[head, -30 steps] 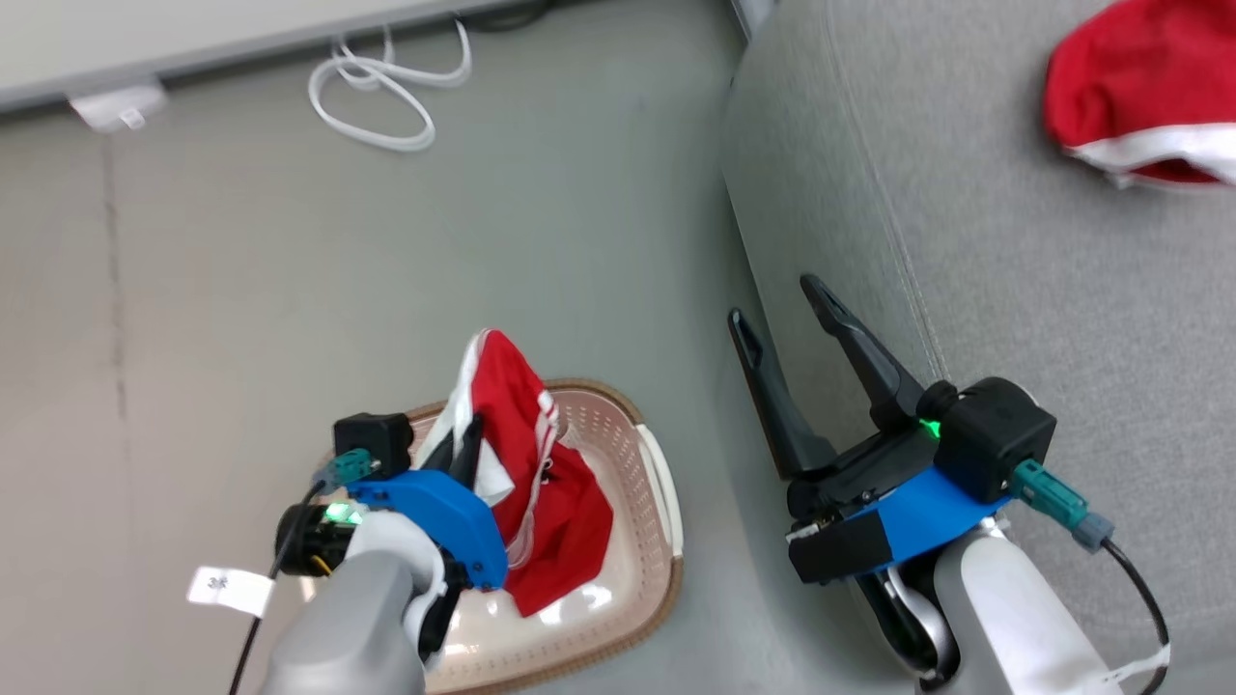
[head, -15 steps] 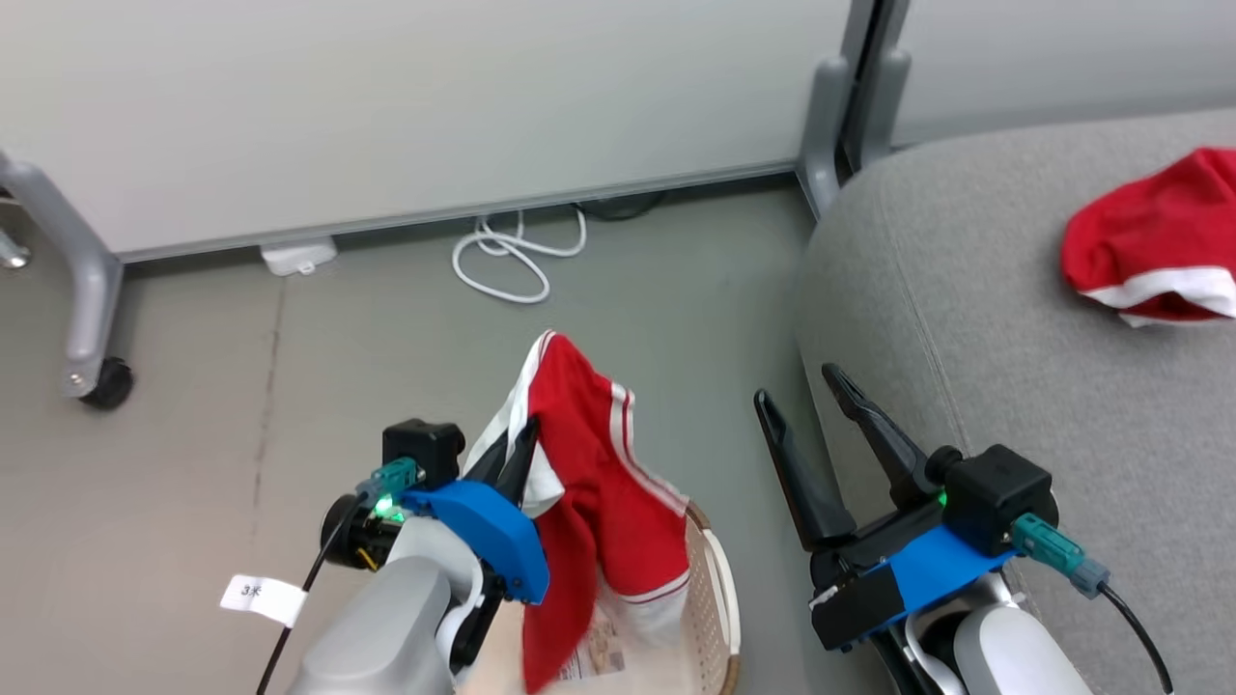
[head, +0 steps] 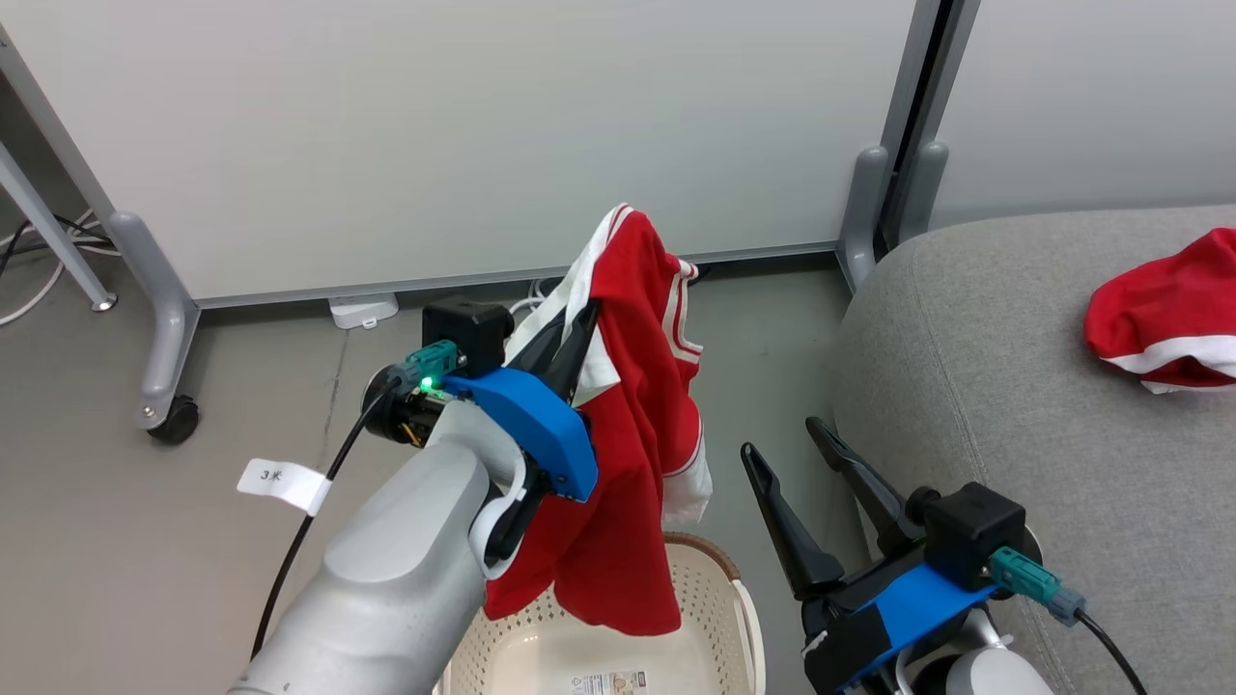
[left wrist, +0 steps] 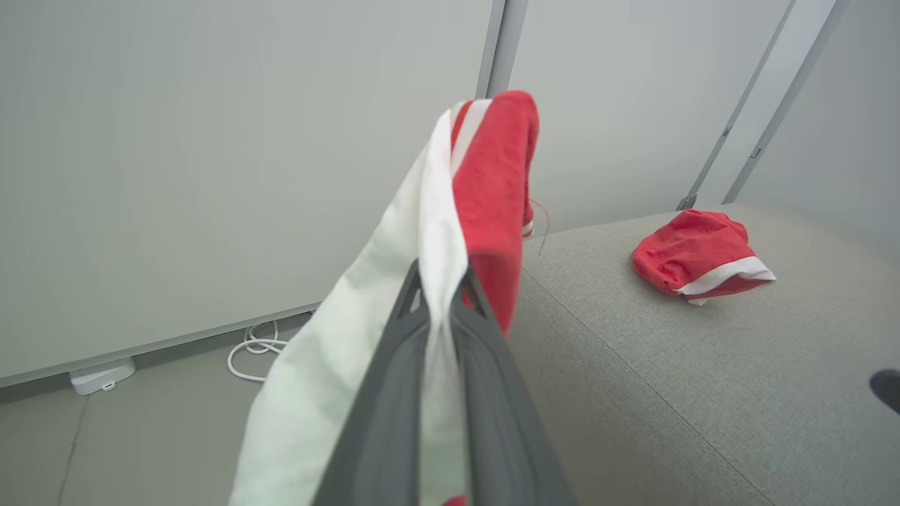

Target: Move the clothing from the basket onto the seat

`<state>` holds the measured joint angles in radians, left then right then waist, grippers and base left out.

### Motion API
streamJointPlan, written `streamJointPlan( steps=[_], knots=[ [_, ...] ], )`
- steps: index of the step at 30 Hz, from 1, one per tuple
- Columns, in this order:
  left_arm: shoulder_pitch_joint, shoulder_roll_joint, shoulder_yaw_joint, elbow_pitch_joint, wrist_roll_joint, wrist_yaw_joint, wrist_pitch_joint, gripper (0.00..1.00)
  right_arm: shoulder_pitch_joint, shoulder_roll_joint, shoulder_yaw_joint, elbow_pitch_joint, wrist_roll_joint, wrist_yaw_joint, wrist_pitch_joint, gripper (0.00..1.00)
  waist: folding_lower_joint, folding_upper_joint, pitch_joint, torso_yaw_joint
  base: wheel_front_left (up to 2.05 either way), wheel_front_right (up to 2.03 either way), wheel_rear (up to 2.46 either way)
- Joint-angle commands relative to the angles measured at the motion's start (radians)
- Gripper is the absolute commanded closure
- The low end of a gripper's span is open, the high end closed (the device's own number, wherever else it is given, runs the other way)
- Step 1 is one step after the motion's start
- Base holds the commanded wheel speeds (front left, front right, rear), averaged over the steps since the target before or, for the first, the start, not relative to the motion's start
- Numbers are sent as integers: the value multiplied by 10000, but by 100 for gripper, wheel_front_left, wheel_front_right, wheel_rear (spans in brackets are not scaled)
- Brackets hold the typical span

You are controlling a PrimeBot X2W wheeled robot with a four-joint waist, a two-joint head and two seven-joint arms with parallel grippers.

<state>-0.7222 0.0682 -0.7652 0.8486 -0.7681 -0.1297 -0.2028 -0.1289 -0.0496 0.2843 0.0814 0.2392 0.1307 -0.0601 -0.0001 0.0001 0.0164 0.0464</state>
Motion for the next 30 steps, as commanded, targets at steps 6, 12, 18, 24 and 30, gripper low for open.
streamJointPlan(
  steps=[6, 12, 18, 24, 30],
  knots=[
    [-738, -69, -198, -67, -66, -15, 189, 100, 322, -16, 101, 87, 120, 3, 124, 0, 1, -1, -267, 26, 0, 0, 0],
    [-1002, -149, -435, -72, -154, 21, 321, 100, 353, -16, 181, 192, 184, 3, 112, 0, 1, -1, -393, 22, 0, 0, 0],
    [-1078, -166, -618, -127, -321, 46, 410, 100, 204, -16, 238, 559, 241, 3, 291, 0, 1, -1, -403, 0, 0, 0, 0],
    [-1130, -174, -774, -175, -418, 56, 519, 100, -389, -14, 595, 1279, 421, 1, 585, 0, 1, -1, -319, 32, 0, 0, 0],
    [-1291, -177, -1100, -433, -585, 130, 678, 100, -1657, -16, 1278, 2820, 883, 1, 772, 0, 1, -1, -168, 178, 0, 0, 0]
  ],
)
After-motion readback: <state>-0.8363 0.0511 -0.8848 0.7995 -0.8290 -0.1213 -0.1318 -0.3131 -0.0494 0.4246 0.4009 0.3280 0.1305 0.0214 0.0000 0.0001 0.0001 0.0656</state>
